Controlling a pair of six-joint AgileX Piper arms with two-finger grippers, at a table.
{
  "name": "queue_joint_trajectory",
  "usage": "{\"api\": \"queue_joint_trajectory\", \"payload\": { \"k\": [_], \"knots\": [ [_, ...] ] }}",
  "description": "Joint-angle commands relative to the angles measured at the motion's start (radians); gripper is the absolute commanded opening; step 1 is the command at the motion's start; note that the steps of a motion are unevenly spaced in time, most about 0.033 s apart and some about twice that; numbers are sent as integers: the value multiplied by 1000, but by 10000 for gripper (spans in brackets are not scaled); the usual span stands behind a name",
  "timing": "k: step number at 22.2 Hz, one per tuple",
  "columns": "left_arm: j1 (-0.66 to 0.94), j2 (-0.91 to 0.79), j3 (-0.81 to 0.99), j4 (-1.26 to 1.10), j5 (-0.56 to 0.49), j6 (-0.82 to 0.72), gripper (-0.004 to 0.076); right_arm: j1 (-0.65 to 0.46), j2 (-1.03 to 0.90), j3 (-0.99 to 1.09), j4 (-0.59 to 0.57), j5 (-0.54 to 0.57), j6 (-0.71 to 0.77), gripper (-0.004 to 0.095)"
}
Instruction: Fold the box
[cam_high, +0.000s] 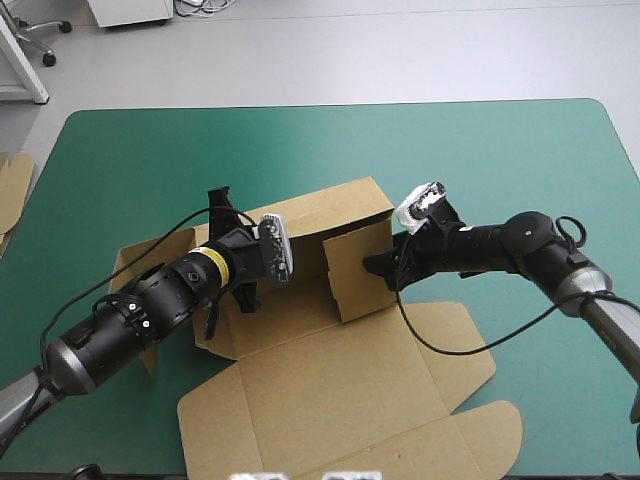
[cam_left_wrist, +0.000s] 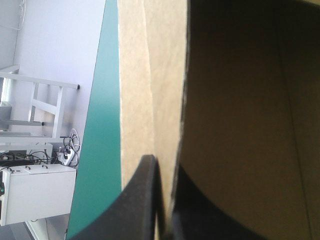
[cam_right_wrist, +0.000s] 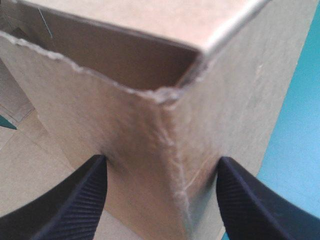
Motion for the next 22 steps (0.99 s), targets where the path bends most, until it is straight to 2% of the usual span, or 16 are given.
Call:
{"api": "queue_joint_trajectory", "payload": {
  "k": [1, 3, 7, 13, 17, 22],
  "knots": [
    [-11, 4, 1, -95, 78, -33, -14, 55, -25, -25, 11, -51, 27, 575],
    [-11, 4, 1, -95, 78, -36, -14, 83, -25, -25, 2, -127, 45, 571],
    [-11, 4, 1, -95, 78, -36, -14, 106, -25, -25, -16, -185, 90, 549],
    [-11, 4, 1, -87, 70, -45, -14, 181, -25, -25, -44, -328, 122, 548],
    [-11, 4, 1, 19, 44, -149, -14, 192, -27, -25, -170, -418, 181, 499],
    [-11, 4, 1, 39, 55, -154, -14, 192, -28, -25, -175, -455, 179, 499]
  ]
}}
